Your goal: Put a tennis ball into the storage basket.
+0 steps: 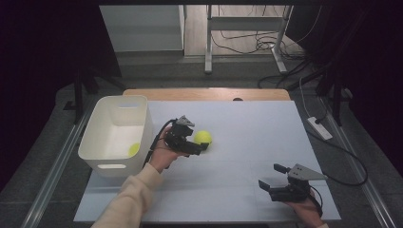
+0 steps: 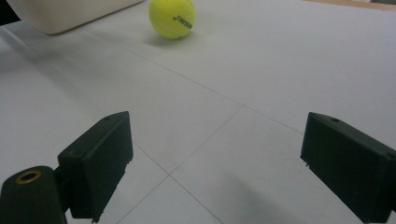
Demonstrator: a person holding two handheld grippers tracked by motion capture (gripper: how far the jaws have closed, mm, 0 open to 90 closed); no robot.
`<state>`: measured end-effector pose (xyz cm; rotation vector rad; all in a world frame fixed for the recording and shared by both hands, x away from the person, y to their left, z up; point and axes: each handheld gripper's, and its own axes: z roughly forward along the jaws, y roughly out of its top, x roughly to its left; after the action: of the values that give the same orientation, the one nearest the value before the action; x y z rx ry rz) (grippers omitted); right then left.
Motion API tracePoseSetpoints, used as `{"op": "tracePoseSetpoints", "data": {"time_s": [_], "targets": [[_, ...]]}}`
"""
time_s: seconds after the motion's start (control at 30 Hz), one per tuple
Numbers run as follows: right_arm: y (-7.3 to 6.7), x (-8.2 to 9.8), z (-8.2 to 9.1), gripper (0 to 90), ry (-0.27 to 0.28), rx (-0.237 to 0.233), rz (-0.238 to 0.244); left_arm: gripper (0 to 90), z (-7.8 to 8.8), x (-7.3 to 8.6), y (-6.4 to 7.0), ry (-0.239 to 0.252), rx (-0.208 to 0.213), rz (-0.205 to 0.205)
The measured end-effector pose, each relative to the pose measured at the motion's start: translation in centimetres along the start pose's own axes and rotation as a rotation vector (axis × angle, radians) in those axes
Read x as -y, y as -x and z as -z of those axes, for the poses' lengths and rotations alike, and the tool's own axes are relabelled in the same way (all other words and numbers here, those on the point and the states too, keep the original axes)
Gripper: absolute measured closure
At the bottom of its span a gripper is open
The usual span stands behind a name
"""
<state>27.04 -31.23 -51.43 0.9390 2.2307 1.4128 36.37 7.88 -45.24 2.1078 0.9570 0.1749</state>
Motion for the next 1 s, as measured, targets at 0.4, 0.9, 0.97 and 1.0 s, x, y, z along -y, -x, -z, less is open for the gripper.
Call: {"op": "tracePoseSetpoints", "data": {"time_s": [0.4,0.9,0.97,1.0], "targets": [[0.0,0.0,0.0,9.1,-0.003,-0.001,0.000,14.1,-1.4,0.0,-0.9,-0.032,-0.034,0.018],[0.0,0.0,-0.1,9.1,-0.006,-0.002,-0.003,11.5,-3.0,0.0,-1.7,-0.059,-0.036,0.029],[0.0,0.0,-0.1,9.1,-0.006,-0.003,-0.003,11.4,-3.3,-0.1,-1.8,-0.063,-0.038,0.029],[0.0,0.0,-0.1,9.1,-0.006,-0.003,-0.004,11.4,-3.3,-0.1,-1.9,-0.063,-0.037,0.030]]}}
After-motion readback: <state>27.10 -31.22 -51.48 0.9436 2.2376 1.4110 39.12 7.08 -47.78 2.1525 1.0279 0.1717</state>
